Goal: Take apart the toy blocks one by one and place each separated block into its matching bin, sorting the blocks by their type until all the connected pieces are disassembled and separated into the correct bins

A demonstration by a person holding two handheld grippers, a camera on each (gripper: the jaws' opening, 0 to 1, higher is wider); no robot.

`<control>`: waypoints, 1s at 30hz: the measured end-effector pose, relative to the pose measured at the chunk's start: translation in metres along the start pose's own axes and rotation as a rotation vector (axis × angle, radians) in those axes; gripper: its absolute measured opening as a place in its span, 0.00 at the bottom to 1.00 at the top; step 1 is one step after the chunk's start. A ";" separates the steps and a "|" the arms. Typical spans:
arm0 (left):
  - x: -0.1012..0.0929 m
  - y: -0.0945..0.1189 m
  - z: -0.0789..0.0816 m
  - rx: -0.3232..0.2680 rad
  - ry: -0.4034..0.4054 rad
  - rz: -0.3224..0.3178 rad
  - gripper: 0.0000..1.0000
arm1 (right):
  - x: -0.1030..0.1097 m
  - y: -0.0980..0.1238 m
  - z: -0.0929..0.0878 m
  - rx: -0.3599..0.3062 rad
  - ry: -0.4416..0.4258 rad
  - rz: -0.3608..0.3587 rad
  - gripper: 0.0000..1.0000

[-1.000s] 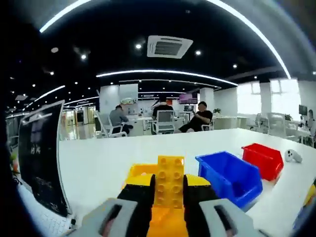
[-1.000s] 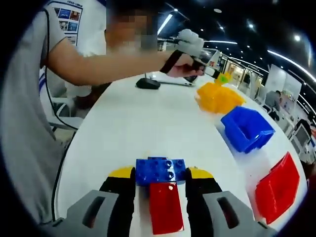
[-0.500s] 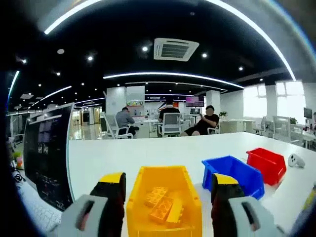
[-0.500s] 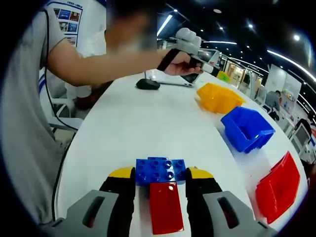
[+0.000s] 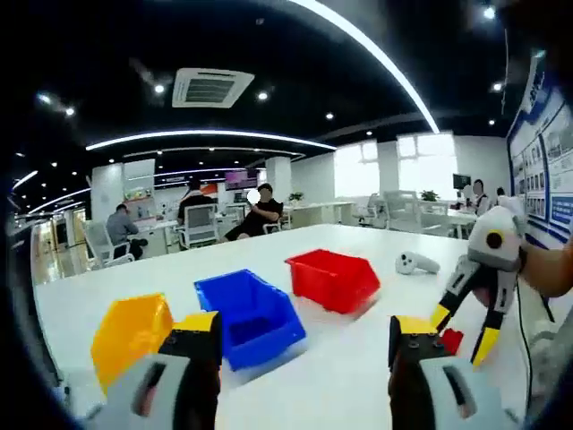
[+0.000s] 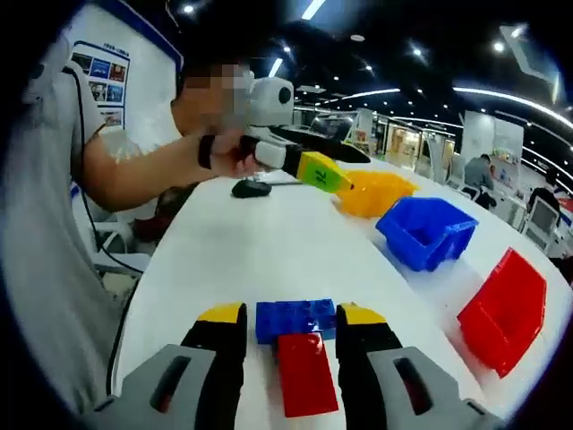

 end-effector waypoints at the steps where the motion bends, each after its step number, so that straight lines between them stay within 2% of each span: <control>1: -0.009 -0.002 0.001 -0.005 -0.002 -0.026 0.75 | 0.001 0.000 0.000 0.001 0.007 0.003 0.41; 5: -0.034 -0.005 -0.002 0.037 -0.035 -0.119 0.69 | -0.005 0.010 -0.005 0.003 0.002 -0.019 0.43; 8: -0.055 -0.009 -0.014 0.109 -0.044 -0.192 0.57 | -0.005 0.019 -0.013 0.011 -0.025 -0.035 0.43; 11: -0.073 -0.016 -0.022 0.164 -0.047 -0.211 0.44 | -0.005 0.021 -0.023 0.038 -0.039 -0.052 0.42; 13: -0.081 -0.020 -0.029 0.207 -0.068 -0.224 0.42 | -0.004 0.020 -0.026 0.046 -0.044 -0.055 0.41; 16: -0.085 -0.024 -0.033 0.223 -0.063 -0.226 0.43 | -0.003 0.018 -0.027 0.046 -0.046 -0.055 0.40; 18: -0.086 -0.027 -0.038 0.235 -0.031 -0.231 0.43 | -0.004 0.016 -0.029 0.058 -0.039 -0.069 0.39; 19: -0.088 -0.028 -0.041 0.228 0.022 -0.237 0.40 | -0.005 0.016 -0.030 0.064 -0.044 -0.075 0.39; 21: -0.093 -0.028 -0.044 0.222 0.101 -0.293 0.31 | -0.007 0.016 -0.032 0.073 -0.050 -0.087 0.38; 25: -0.095 -0.028 -0.043 0.223 0.059 -0.289 0.27 | -0.008 0.016 -0.033 0.083 -0.043 -0.098 0.38; 28: -0.095 -0.029 -0.043 0.230 0.071 -0.306 0.24 | -0.008 0.014 -0.036 0.101 -0.042 -0.099 0.37; 29: -0.094 -0.029 -0.044 0.229 0.078 -0.308 0.24 | -0.008 0.013 -0.037 0.107 -0.039 -0.102 0.34; 30: -0.094 -0.029 -0.045 0.223 0.084 -0.307 0.23 | -0.010 0.014 -0.038 0.129 -0.005 -0.106 0.26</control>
Point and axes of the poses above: the point that each gripper's makers call its tool centre point, and the gripper's own axes: y roughly backward along the fingers, x roughly to its left, z roughly out of its top, the point moved 9 cm from there along y, roughly backward along the fingers, and after that the axes turned 8 degrees about -y, right-handed, at the moved point
